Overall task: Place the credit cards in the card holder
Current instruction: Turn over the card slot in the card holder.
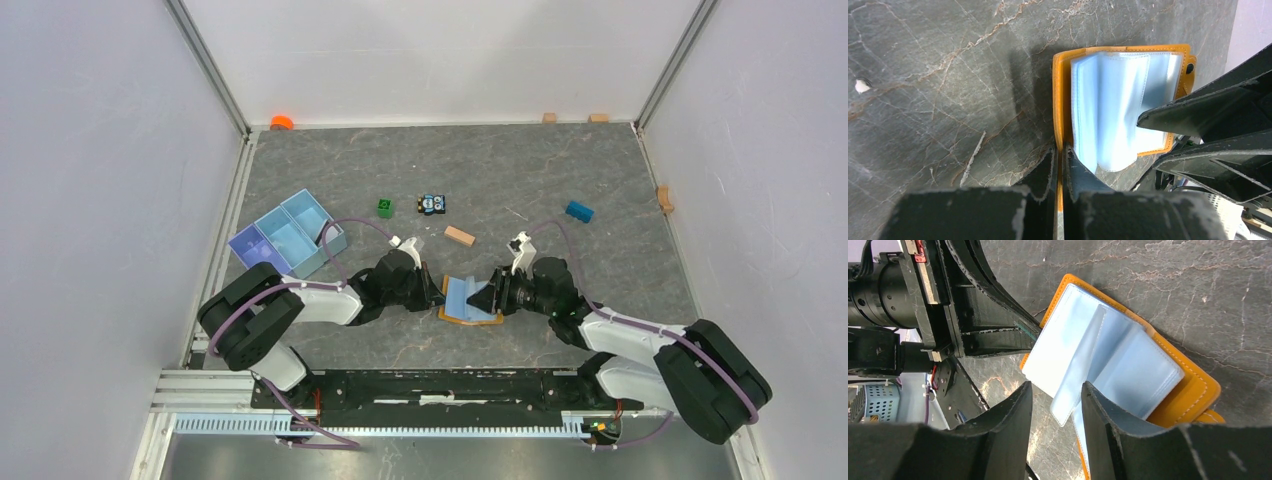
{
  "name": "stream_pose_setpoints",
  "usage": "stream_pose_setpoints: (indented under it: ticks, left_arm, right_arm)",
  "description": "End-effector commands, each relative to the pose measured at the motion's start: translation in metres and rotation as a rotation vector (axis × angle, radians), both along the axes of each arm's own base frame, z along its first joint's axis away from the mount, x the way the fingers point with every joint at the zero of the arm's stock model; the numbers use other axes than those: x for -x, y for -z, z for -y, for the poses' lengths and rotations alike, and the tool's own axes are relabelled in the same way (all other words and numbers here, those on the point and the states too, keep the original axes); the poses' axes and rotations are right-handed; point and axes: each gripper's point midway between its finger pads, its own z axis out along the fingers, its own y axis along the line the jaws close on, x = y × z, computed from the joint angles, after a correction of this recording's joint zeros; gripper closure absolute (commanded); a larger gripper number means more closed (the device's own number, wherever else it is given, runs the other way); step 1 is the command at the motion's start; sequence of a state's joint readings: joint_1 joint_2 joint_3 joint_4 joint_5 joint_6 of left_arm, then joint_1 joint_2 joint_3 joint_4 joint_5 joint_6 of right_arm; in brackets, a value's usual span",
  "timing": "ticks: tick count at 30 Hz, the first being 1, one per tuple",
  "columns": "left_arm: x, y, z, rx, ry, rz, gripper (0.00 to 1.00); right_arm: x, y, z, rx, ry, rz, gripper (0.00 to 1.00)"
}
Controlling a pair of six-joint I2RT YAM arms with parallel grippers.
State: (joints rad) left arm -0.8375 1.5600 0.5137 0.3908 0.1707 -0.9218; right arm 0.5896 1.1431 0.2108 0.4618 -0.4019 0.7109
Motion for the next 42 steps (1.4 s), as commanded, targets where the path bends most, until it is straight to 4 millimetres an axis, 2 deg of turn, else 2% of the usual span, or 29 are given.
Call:
stream_pose_setpoints:
  ticks: [1,4,9,14,16,19,24,28,32,35,39,42]
  left_arm:
    - [-0.002,-0.010,0.003,0.008,0.030,0.044,0.98]
    - [-0.003,-0.013,0.000,-0.007,0.027,0.057,0.94]
    - [-0.007,-0.024,-0.013,-0.066,0.018,0.100,0.74]
    - [-0.012,-0.042,-0.025,-0.103,-0.003,0.156,0.55]
    - [-0.012,-0.055,-0.020,-0.071,0.014,0.177,0.44]
    - [-0.011,-0.070,-0.006,-0.008,0.060,0.189,0.32]
    - [-0.010,-0.078,0.016,0.059,0.134,0.180,0.17]
    - [-0.010,-0.079,0.025,0.081,0.164,0.179,0.10]
    - [-0.011,-0.075,0.023,0.072,0.159,0.177,0.06]
    - [-0.010,-0.071,0.021,0.063,0.153,0.170,0.04]
    - [-0.011,-0.063,0.019,0.046,0.149,0.161,0.06]
    - [-0.010,-0.054,0.020,0.035,0.154,0.145,0.14]
  right_arm:
    - [-0.015,-0.014,-0.007,-0.006,0.022,0.066,0.55]
    - [-0.019,0.003,0.002,0.078,0.060,0.046,0.58]
    - [-0.020,0.017,0.014,0.157,0.098,0.024,0.62]
    - [-0.021,0.020,0.019,0.196,0.110,0.032,0.63]
    - [-0.022,0.020,0.019,0.202,0.110,0.033,0.64]
    - [-0.022,0.019,0.018,0.202,0.105,0.038,0.65]
    - [-0.023,0.011,0.011,0.179,0.088,0.059,0.74]
    - [-0.024,-0.001,0.001,0.152,0.063,0.088,0.82]
    - [-0.024,-0.011,-0.011,0.132,0.032,0.113,0.83]
    - [-0.024,-0.010,-0.017,0.143,0.017,0.111,0.84]
    - [-0.023,-0.004,-0.019,0.163,0.012,0.096,0.86]
    - [-0.022,-0.002,-0.019,0.173,0.014,0.096,0.87]
